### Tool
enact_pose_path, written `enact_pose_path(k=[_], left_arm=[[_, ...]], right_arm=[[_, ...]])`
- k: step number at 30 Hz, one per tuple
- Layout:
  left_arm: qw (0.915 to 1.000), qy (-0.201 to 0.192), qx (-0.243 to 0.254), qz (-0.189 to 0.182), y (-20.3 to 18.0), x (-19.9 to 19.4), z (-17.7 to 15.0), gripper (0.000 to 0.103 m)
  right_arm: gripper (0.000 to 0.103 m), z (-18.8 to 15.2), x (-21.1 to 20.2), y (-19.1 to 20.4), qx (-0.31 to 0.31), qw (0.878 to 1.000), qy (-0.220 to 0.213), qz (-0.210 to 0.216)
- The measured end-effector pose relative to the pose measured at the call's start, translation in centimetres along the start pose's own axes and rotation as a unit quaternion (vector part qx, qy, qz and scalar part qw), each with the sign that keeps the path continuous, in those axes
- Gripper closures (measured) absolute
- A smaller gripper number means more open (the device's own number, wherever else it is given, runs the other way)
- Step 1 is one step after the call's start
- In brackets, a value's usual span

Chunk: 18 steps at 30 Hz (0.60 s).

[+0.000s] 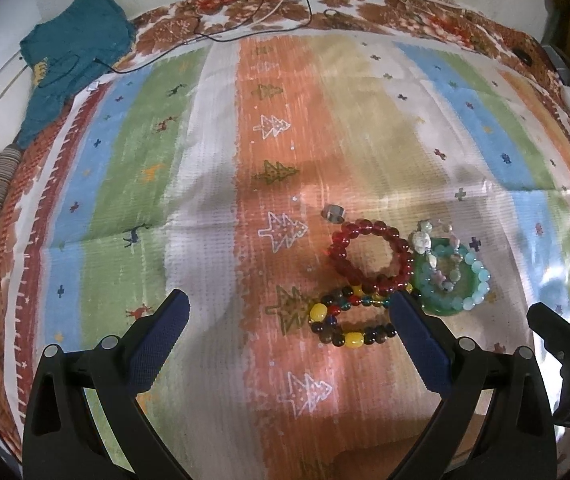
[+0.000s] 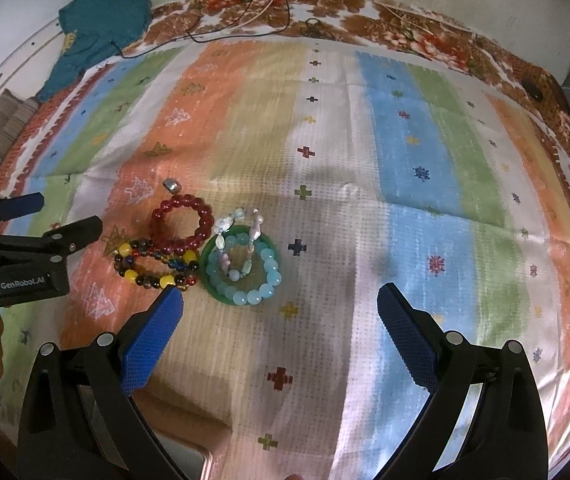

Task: Organize jewelry
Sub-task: 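Lower the left tool over the red bead bracelet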

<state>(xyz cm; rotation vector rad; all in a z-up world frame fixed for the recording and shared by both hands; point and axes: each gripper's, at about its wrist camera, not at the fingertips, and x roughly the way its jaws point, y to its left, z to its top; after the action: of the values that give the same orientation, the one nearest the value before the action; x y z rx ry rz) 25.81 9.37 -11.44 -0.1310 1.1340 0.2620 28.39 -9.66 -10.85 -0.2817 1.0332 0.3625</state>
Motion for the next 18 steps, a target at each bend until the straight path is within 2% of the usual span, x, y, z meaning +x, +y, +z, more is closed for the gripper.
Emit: enact_pose_path(k=[12, 18], left_arm=[[0.9998, 0.016, -0.010, -0.010, 0.5, 2.7, 1.3, 0.006], [0.9996, 0.028, -0.001, -0.003, 0.5, 4.4, 1.4, 0.008]], right_arm=[[0.004, 1.4, 2.6, -0.7, 0.024, 1.000, 0.017, 0.005], [0.005, 2.3, 4.0, -0.6, 0.029, 0.999, 0.022, 0.010]])
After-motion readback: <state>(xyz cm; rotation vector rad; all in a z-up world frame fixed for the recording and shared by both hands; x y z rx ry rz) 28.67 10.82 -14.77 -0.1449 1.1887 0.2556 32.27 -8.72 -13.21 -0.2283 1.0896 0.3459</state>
